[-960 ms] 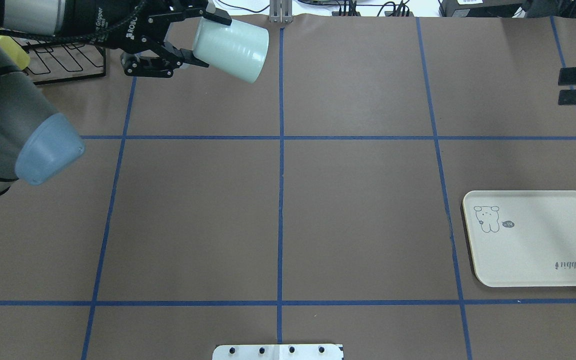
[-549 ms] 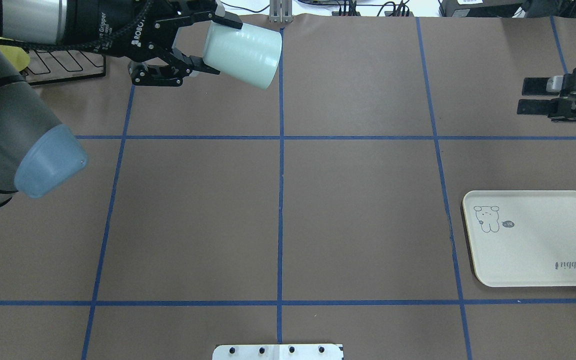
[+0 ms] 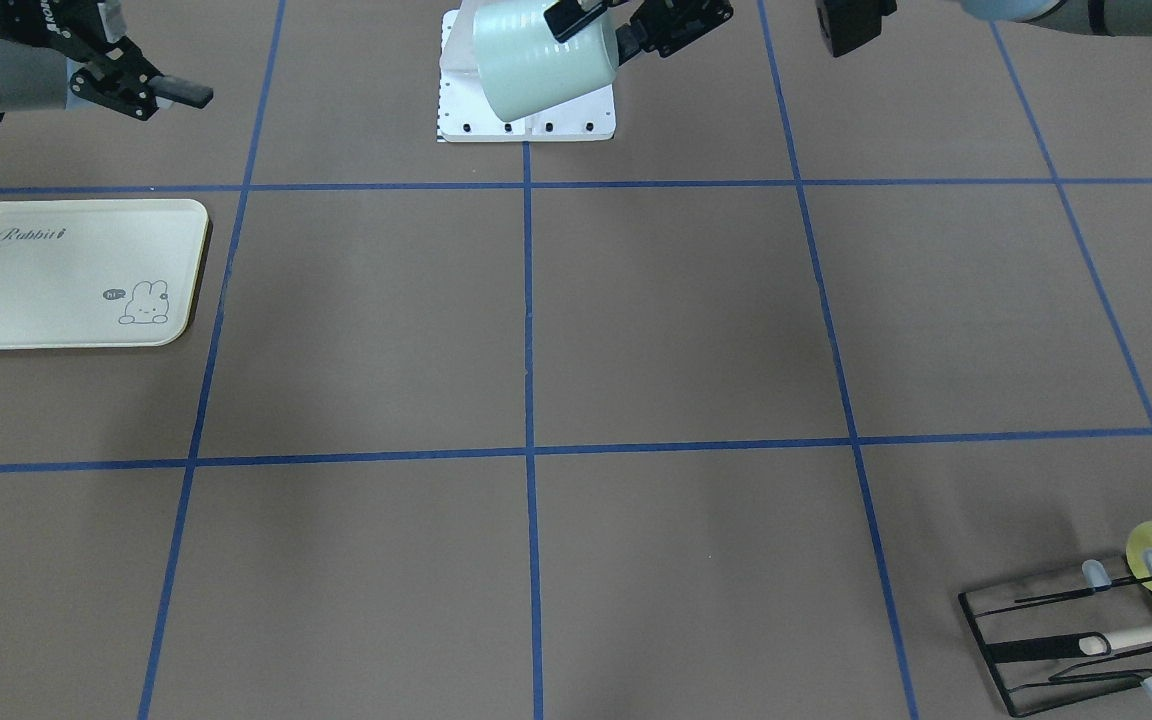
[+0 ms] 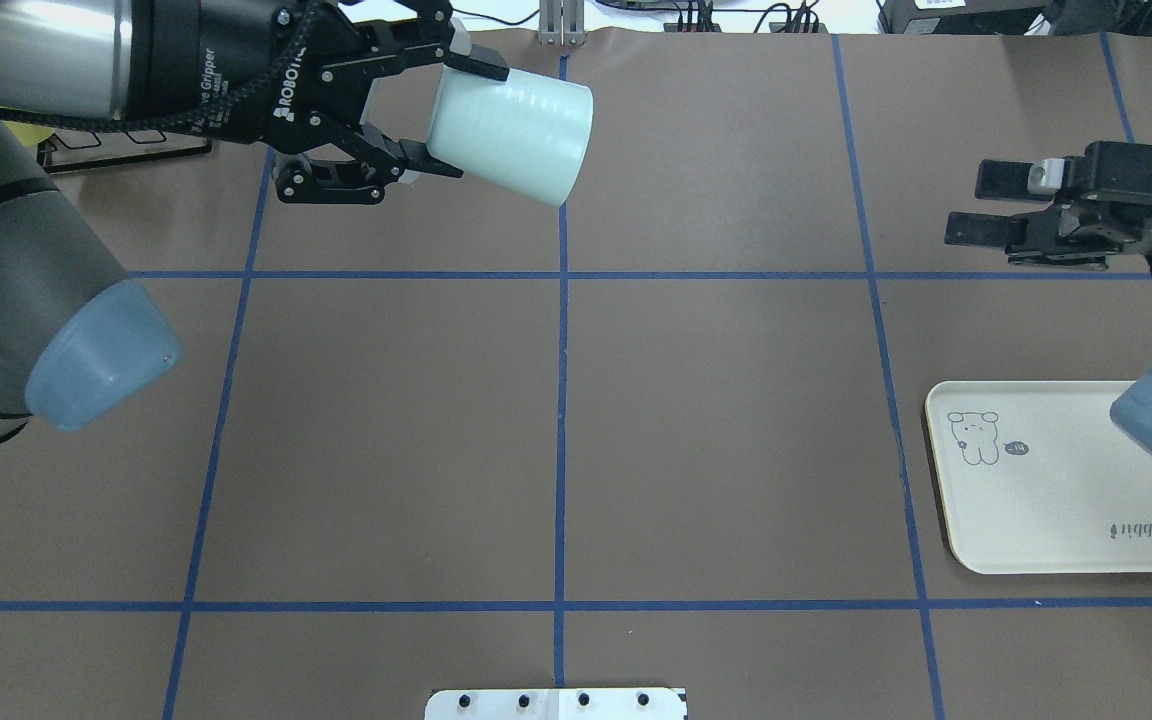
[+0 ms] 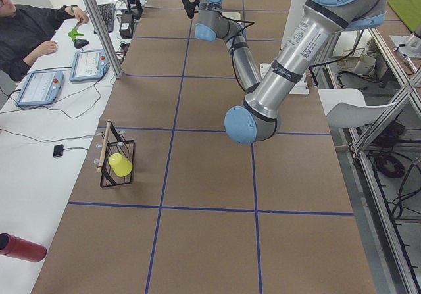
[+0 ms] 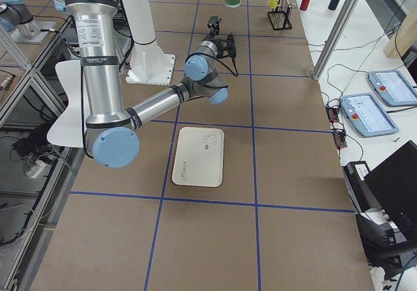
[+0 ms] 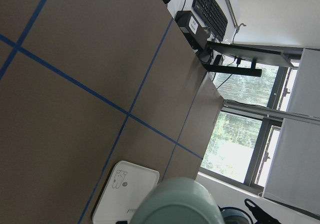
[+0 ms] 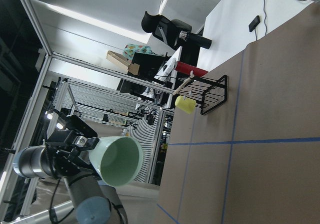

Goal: Left arm grabs green cup and hands to right arm on tray

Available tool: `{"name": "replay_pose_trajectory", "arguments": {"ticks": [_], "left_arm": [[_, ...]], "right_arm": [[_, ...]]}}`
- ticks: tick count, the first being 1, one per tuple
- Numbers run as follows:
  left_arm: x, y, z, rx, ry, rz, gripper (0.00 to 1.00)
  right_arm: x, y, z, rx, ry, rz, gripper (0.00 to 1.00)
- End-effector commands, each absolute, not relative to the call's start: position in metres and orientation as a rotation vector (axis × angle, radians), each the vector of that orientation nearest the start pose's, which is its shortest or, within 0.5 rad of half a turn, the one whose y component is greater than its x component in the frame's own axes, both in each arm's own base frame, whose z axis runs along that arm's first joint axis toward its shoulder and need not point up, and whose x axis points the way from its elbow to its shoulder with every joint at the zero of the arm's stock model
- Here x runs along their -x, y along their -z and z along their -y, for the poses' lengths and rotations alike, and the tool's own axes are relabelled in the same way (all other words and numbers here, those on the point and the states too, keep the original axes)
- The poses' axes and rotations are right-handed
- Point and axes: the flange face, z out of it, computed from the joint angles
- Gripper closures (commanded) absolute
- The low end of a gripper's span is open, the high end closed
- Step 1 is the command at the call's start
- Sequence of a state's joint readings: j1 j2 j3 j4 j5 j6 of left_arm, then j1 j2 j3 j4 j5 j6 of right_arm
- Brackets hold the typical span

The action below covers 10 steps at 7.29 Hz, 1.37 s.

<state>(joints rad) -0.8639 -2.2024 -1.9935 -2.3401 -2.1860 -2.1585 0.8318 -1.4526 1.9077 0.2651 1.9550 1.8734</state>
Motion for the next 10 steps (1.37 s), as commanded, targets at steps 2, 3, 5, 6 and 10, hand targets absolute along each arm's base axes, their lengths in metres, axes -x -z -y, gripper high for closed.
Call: {"name": "replay_pose_trajectory", "arguments": {"ticks": [2, 3, 5, 6, 10], "left_arm": [[-0.274, -0.045, 0.421, 0.203, 0.465, -1.797, 0.98], [-0.277, -0.046, 0.419, 0.208, 0.462, -1.797, 0.98], [-0.298, -0.045, 0.410, 0.207, 0.479, -1.809, 0.98], [-0.298, -0.044, 0.409, 0.211, 0.477, -1.810, 0.98], [-0.280, -0.055, 0.391, 0.211, 0.449, -1.810, 0.98]], "right_arm": [[0.286, -0.223, 0.327, -0.298, -0.269, 2.462, 0.01], [0.302, -0.205, 0.321, -0.296, -0.281, 2.503, 0.01], [0.333, -0.183, 0.317, -0.308, -0.322, 2.540, 0.02], [0.337, -0.181, 0.320, -0.314, -0.327, 2.538, 0.02], [0.331, -0.181, 0.323, -0.332, -0.343, 2.542, 0.04]]}}
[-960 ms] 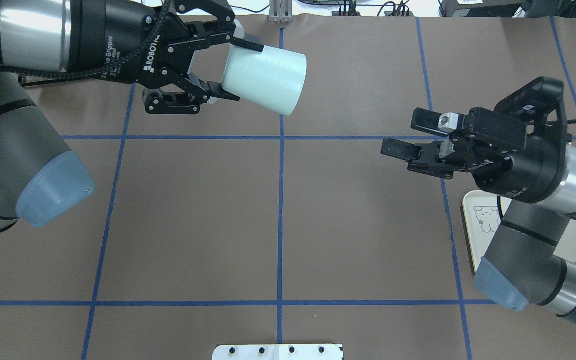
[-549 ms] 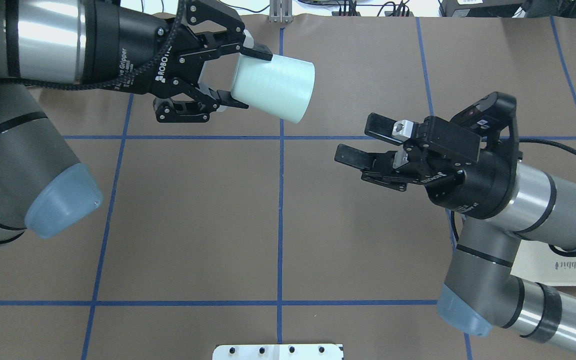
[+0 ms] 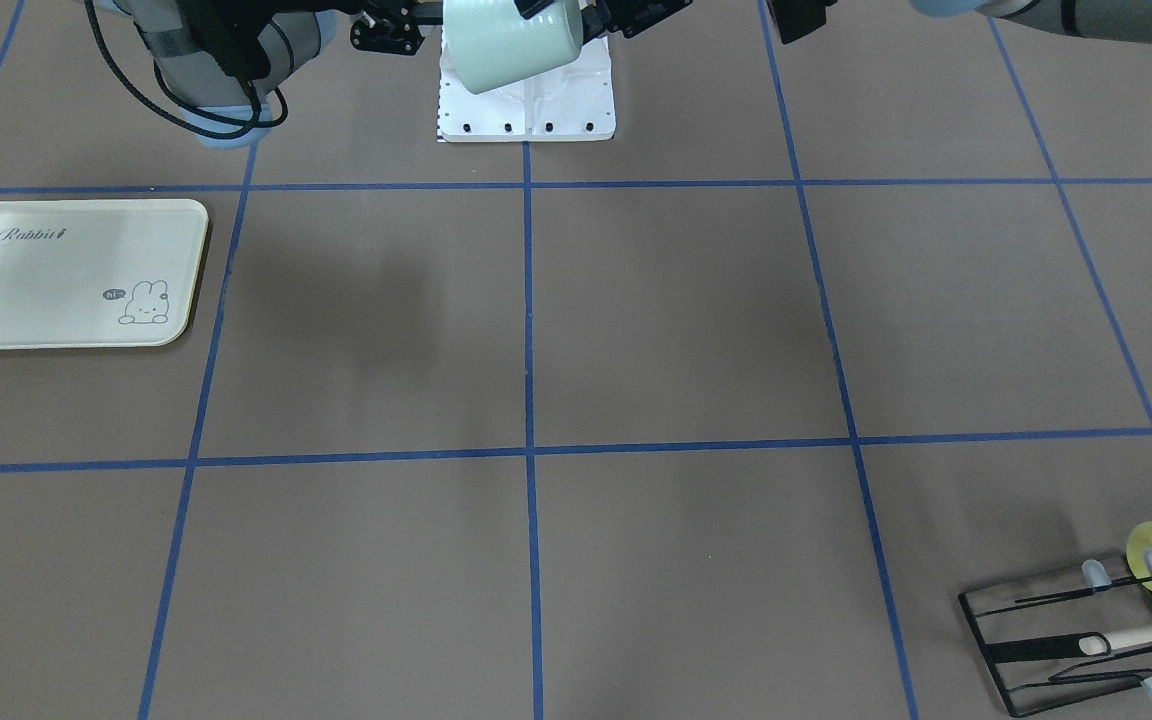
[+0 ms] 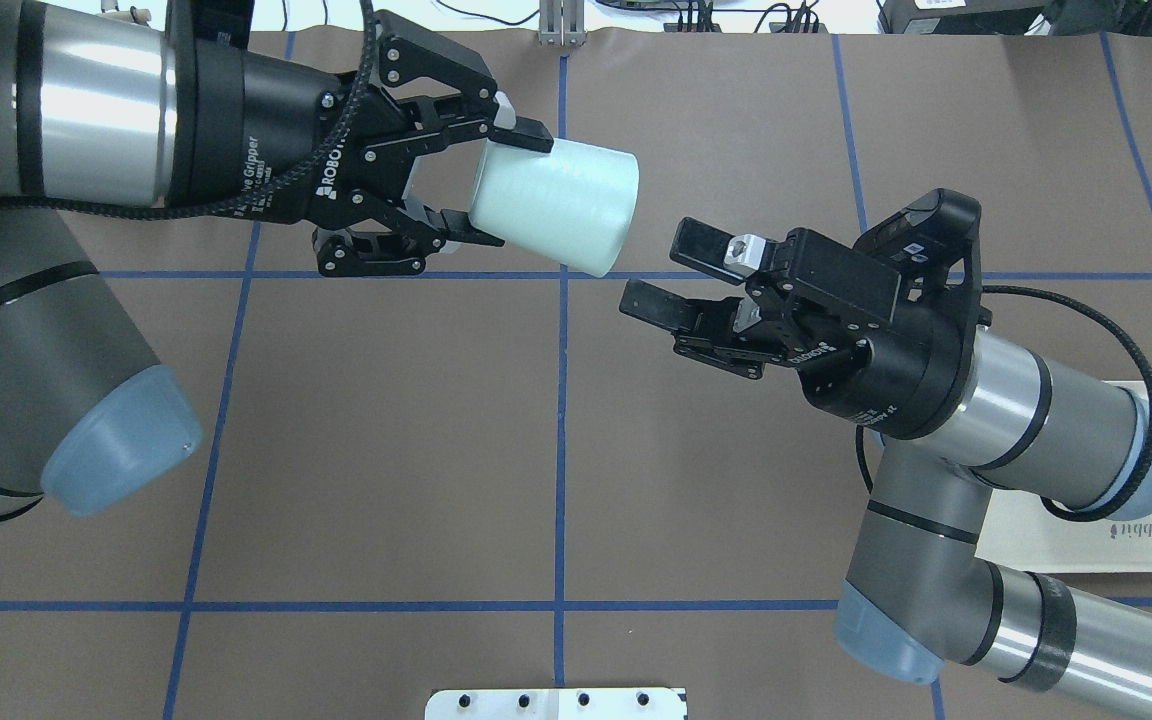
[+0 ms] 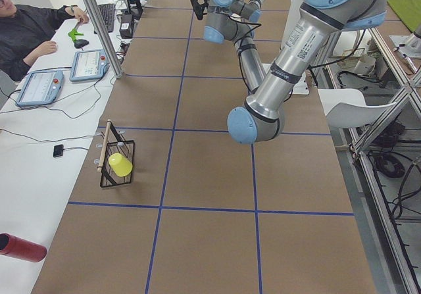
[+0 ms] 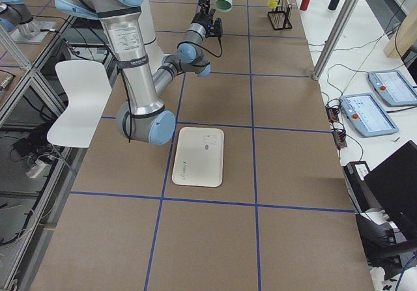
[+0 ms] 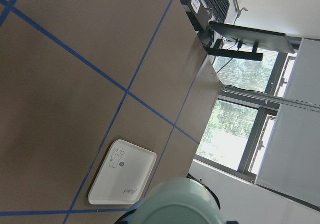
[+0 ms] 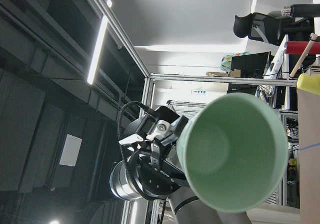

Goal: Left arm grabs green cup and hands to right arm on tray

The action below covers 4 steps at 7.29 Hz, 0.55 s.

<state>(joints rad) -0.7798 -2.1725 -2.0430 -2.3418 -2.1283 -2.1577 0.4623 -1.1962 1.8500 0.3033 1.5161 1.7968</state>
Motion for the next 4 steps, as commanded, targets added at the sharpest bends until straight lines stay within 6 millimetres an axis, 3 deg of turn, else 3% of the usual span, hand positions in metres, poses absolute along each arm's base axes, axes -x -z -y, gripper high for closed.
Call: {"name": "replay_pose_trajectory", "arguments": {"ticks": [1, 4], "left_arm": [[-0.279, -0.064, 0.388, 0.232, 0.431, -1.789, 0.98], [-0.277, -0.061, 0.382, 0.239, 0.431, -1.801, 0.98]], "right_arm": [[0.328, -0.180, 0.326, -0.342, -0.348, 2.541, 0.04], [0.333, -0.169, 0.333, -0.351, -0.377, 2.501, 0.05]]}}
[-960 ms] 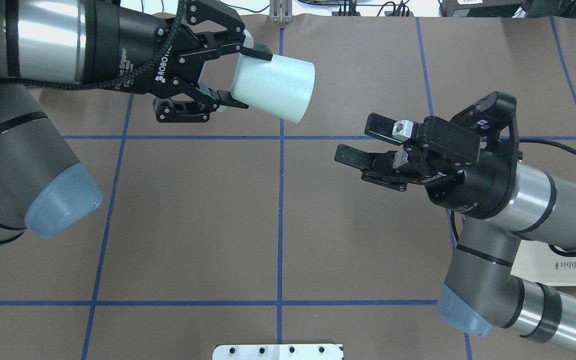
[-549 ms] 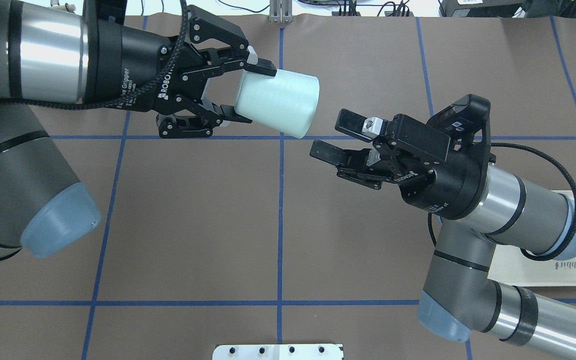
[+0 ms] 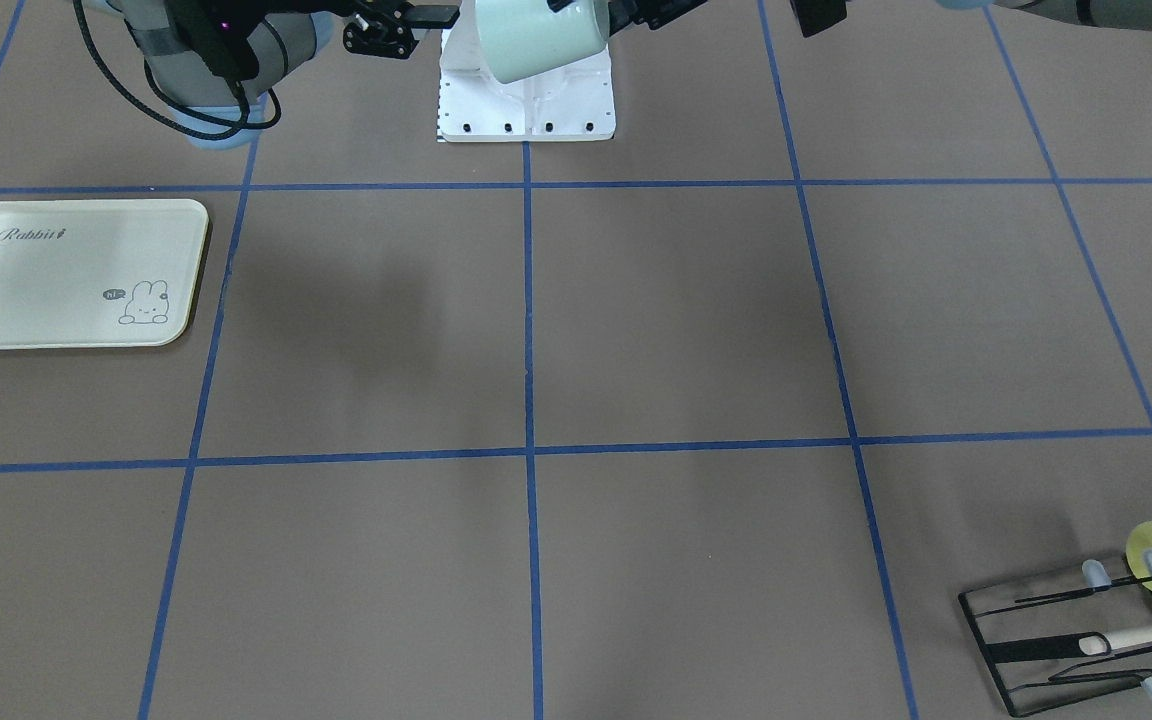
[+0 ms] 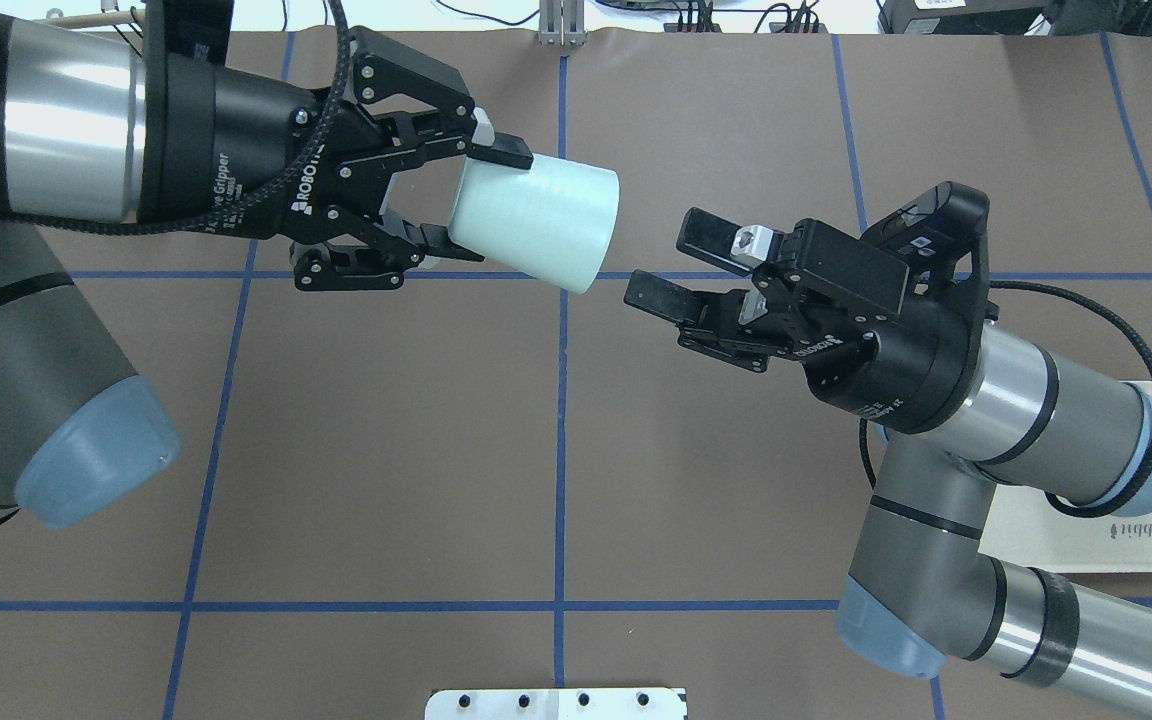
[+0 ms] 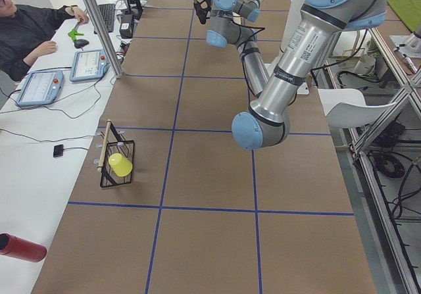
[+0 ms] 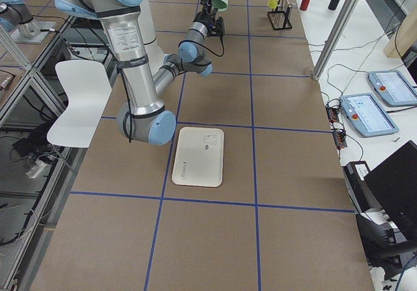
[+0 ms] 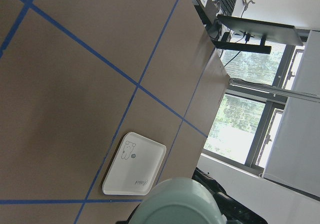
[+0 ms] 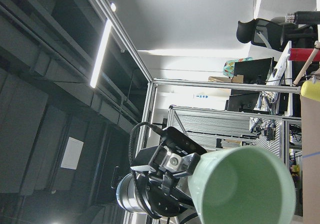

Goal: Left arm grabs green cup and hands to right arm on tray

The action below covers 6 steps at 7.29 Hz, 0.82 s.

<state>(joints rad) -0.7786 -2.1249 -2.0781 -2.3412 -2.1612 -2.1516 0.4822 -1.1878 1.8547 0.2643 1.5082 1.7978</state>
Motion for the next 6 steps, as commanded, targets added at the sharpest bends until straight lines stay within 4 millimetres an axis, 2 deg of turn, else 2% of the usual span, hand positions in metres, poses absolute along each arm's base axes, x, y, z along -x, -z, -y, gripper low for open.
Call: {"name": "replay_pose_trajectory", "arguments": {"ticks": [1, 2, 4, 6], "left_arm": [[-0.278, -0.060, 0.380, 0.243, 0.430, -1.803, 0.98], [-0.281, -0.061, 0.379, 0.248, 0.427, -1.800, 0.98], [-0.282, -0.061, 0.378, 0.247, 0.423, -1.799, 0.98], [-0.283, -0.061, 0.378, 0.249, 0.419, -1.798, 0.98]], "right_arm": [[0.334, -0.169, 0.333, -0.351, -0.378, 2.500, 0.05], [0.334, -0.168, 0.332, -0.349, -0.376, 2.503, 0.05], [0.338, -0.146, 0.335, -0.348, -0.378, 2.505, 0.06], [0.339, -0.143, 0.336, -0.350, -0.381, 2.500, 0.11]]}}
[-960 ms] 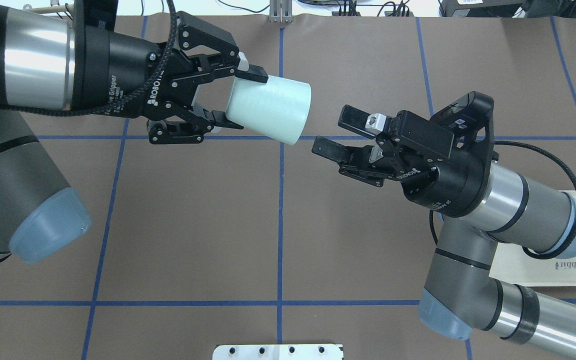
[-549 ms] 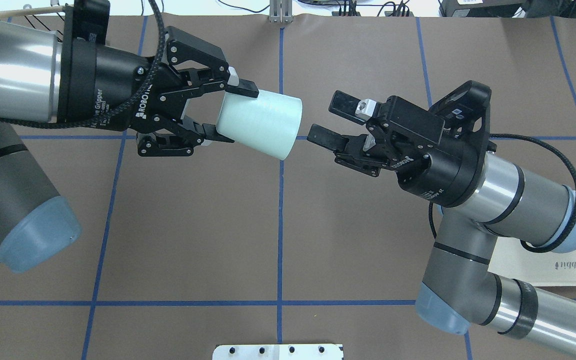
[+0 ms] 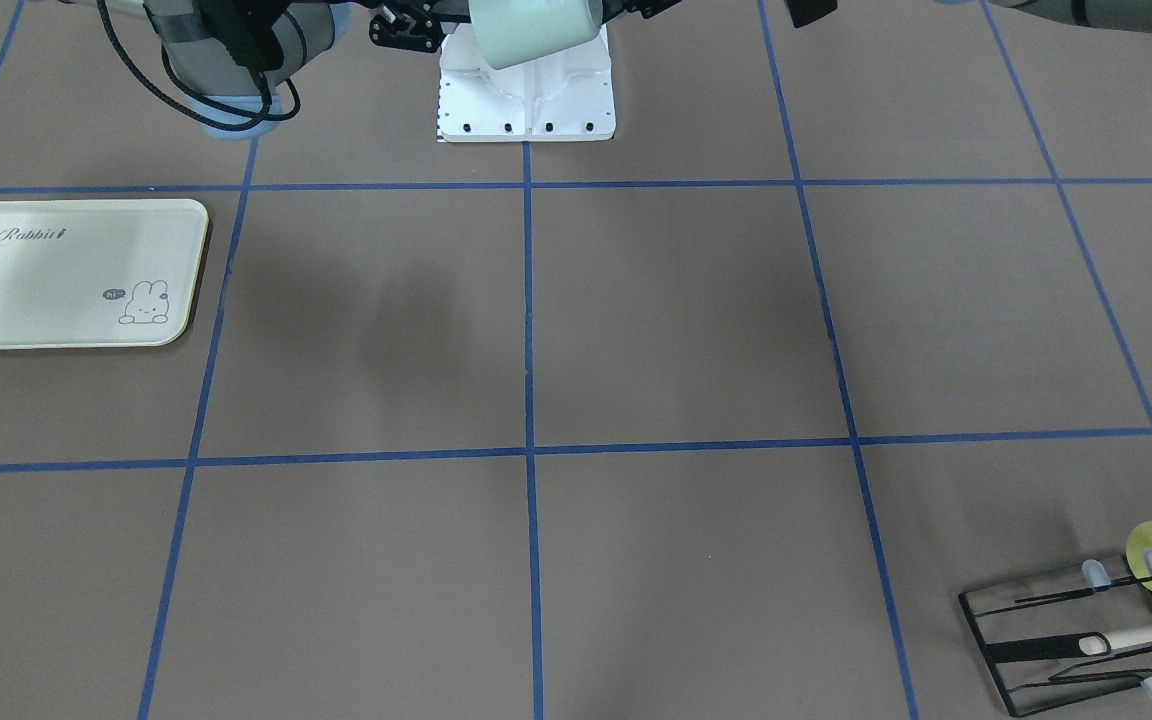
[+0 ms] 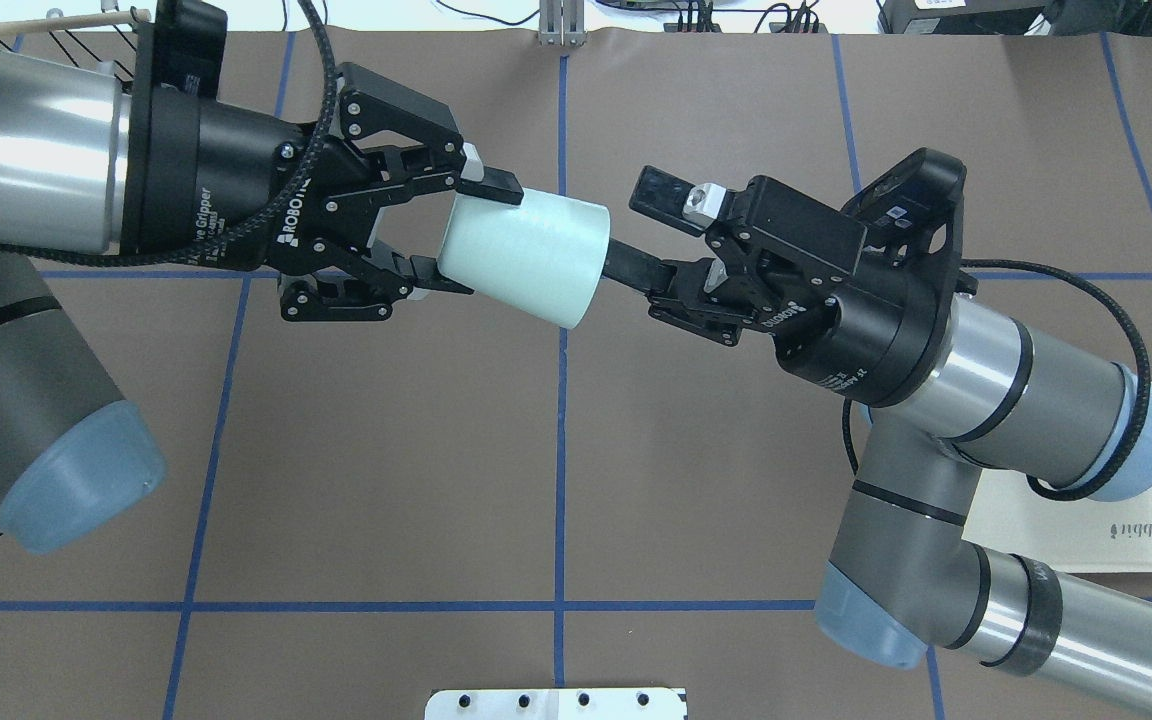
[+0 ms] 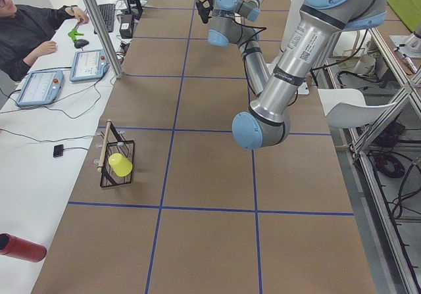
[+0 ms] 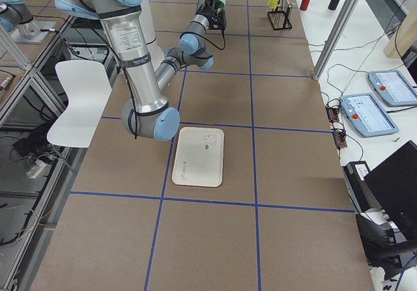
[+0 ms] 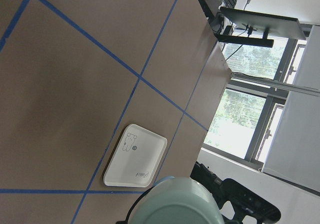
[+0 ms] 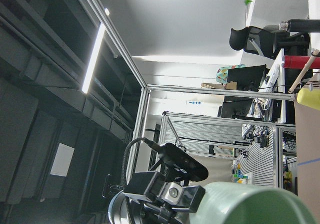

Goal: Left arm grabs green cup and hands to right arm on tray

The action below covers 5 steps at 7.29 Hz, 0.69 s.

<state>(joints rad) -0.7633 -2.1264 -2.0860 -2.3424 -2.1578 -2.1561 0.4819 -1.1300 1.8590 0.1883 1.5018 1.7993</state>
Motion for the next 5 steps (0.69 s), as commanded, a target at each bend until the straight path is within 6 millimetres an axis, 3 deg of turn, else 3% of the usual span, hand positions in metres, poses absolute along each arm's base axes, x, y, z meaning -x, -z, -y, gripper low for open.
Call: {"name": "replay_pose_trajectory", "arguments": {"ticks": [1, 2, 3, 4, 5], "left_arm": [[-0.2834, -0.0601, 0.3776, 0.246, 0.416, -1.800, 0.98], [-0.2834, -0.0601, 0.3776, 0.245, 0.415, -1.800, 0.97], [-0.2831, -0.0593, 0.3774, 0.239, 0.409, -1.803, 0.89], [-0.2829, -0.0579, 0.3772, 0.240, 0.408, -1.805, 0.72], [-0.2826, -0.0576, 0.3767, 0.241, 0.407, -1.805, 0.62]], "right_arm": [[0.3381, -0.1434, 0.3365, -0.354, -0.381, 2.500, 0.15], [0.3376, -0.1434, 0.3370, -0.354, -0.382, 2.500, 0.29], [0.3366, -0.1434, 0.3380, -0.360, -0.382, 2.499, 0.51], [0.3355, -0.1438, 0.3422, -0.371, -0.392, 2.480, 0.82], [0.3357, -0.1437, 0.3432, -0.373, -0.395, 2.474, 0.95]]}}
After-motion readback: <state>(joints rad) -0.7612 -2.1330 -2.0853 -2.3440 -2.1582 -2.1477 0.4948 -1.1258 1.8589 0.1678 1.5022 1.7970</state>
